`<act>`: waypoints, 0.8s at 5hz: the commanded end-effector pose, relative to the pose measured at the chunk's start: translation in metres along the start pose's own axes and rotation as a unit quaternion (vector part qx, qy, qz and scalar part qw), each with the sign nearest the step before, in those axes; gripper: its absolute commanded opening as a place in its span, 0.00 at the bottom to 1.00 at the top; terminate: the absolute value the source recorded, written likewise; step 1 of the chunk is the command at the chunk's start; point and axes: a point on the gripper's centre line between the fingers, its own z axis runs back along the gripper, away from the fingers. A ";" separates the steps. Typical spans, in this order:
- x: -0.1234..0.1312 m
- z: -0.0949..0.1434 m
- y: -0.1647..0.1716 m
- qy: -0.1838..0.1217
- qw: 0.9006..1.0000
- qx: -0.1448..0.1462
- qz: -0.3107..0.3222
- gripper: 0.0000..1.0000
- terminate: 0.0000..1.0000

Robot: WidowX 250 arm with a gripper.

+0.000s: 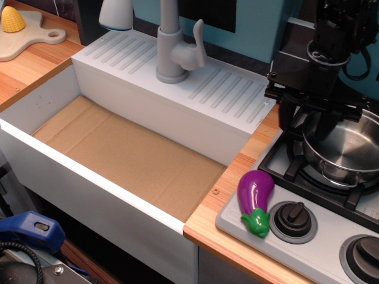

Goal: Put pot or pan in sink

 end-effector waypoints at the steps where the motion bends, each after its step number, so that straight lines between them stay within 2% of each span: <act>1: 0.007 0.013 0.000 -0.019 1.000 -0.011 0.001 0.00 0.00; 2: 0.009 0.029 0.015 -0.011 1.000 0.010 -0.014 0.00 0.00; 4: 0.014 0.059 0.067 -0.012 0.997 0.053 -0.053 0.00 0.00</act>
